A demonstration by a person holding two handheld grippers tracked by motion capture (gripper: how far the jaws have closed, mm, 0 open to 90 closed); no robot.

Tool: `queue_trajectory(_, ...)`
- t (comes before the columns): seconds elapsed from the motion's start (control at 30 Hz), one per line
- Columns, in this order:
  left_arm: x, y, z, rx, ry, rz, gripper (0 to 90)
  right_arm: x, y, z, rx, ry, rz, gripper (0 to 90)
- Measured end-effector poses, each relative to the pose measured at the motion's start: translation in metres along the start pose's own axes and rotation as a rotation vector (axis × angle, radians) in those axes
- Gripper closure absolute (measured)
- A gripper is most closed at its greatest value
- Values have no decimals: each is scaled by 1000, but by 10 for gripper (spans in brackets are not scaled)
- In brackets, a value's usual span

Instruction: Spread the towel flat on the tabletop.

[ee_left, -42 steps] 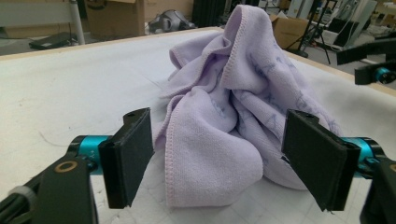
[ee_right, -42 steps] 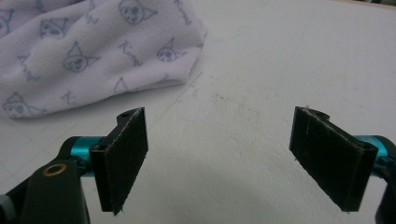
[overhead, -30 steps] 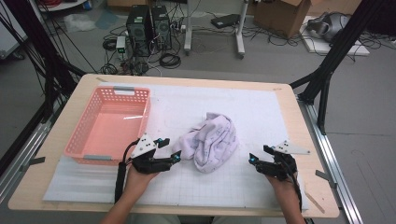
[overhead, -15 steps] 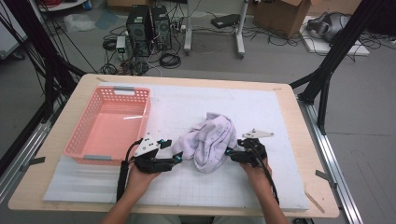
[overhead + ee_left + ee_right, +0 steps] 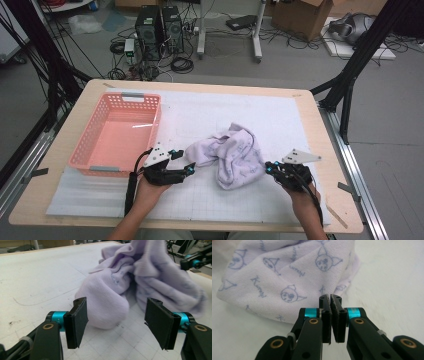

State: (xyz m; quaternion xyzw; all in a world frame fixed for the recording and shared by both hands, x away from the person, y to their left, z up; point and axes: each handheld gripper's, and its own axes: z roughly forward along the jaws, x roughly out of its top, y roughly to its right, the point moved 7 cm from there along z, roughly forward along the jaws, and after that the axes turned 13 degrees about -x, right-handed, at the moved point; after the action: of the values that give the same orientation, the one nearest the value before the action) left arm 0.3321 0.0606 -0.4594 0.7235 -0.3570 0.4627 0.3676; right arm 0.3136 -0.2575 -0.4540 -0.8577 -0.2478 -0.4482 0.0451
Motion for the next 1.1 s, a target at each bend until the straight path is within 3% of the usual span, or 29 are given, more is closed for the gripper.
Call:
queue_trajectory(0.1, 0, 1, 0, -1, 1, 3, 361, -13, 8, -17, -25, -7, -14, 874)
queue_trajectory(0.27, 3, 0, 4, -9, -4, -5, 403, -18, 17, -39, -28, 27, 23, 854)
queue_trajectory(0.3, 8, 0, 7, -22, 0, -14, 411, -16, 23, -45, -51, 56, 46, 763)
queue_trajectory(0.43, 20, 1, 10, -30, 27, -9, 434, -16, 37, -44, -84, 78, 121, 699)
queue_trajectory(0.5, 28, 2, 16, -33, 14, 6, 440, -18, 41, -41, -88, 74, 143, 692)
queue_trajectory(0.73, 53, 2, 59, -60, -51, 45, 440, -24, 48, -35, -104, 58, 167, 683)
queue_trajectory(0.87, 69, 6, 87, -93, -47, 19, 411, -24, 48, -36, -103, 68, 164, 682)
queue_trajectory(0.93, 76, 13, 101, -110, -55, 35, 390, -23, 47, -36, -102, 70, 164, 679)
queue_trajectory(1.0, 83, 32, 120, -172, -67, 54, 375, -23, 46, -35, -101, 70, 151, 672)
queue_trajectory(1.03, 83, 32, 120, -172, -67, 54, 373, -23, 46, -35, -98, 68, 152, 672)
queue_trajectory(1.1, 82, 50, 136, -241, -88, 66, 370, -23, 46, -35, -96, 68, 152, 669)
